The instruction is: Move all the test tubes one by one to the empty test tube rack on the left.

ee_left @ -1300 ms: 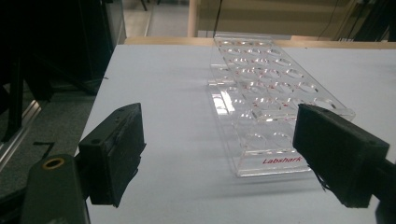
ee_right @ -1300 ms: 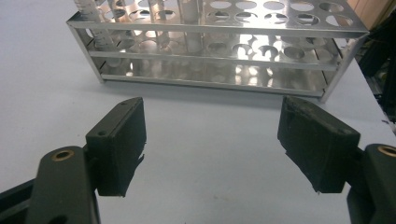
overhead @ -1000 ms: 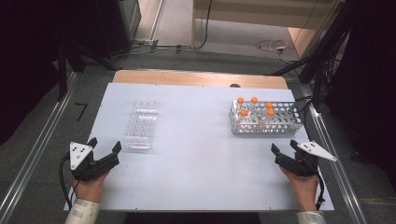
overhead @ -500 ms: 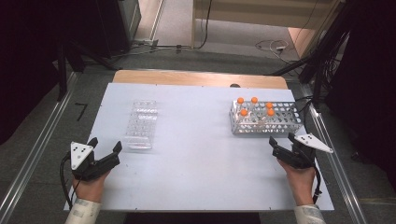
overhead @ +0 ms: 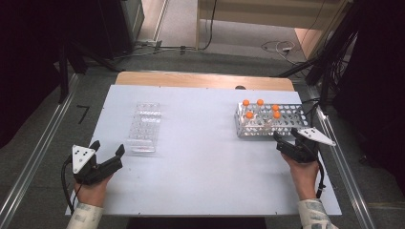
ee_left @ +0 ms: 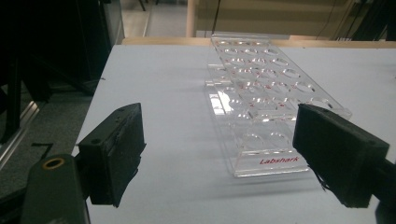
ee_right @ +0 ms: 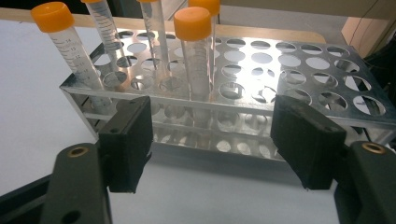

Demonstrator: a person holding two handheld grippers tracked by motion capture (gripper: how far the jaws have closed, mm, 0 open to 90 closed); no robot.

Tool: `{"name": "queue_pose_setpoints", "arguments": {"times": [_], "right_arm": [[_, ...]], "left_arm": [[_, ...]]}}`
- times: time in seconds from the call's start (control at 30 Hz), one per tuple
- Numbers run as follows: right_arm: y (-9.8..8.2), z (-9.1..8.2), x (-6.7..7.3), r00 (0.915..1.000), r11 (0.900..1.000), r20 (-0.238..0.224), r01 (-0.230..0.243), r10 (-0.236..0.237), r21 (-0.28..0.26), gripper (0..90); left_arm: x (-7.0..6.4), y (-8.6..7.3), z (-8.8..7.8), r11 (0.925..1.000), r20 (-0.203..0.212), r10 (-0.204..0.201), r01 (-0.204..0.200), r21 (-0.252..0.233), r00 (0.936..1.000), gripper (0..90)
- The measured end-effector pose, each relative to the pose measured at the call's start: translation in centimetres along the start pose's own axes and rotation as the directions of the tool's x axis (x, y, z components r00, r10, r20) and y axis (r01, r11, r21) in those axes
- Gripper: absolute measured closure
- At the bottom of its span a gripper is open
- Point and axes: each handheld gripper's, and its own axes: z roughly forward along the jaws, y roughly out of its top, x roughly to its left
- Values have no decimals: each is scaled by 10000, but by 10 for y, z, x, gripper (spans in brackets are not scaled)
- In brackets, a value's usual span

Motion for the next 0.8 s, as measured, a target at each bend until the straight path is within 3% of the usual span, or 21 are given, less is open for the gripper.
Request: {"name": "queue_pose_setpoints", "arguments": {"times": [0.2,0.27,0.53,0.8], "right_arm": [[5,8,3,9999,9999,40,94,-94,-65,354],[8,13,5,9996,9994,127,241,-238,-233,423],[15,30,8,9993,9991,174,342,-338,-258,544],[16,43,8,9990,9993,314,324,-319,-173,616]], "left_arm": [[0,0,0,10000,1,14,-14,23,10000,163],[0,0,0,10000,18,36,-36,20,10000,163],[0,0,1,10000,-24,-7,7,24,10000,163],[1,0,0,10000,-10,-23,23,13,10000,163]]}}
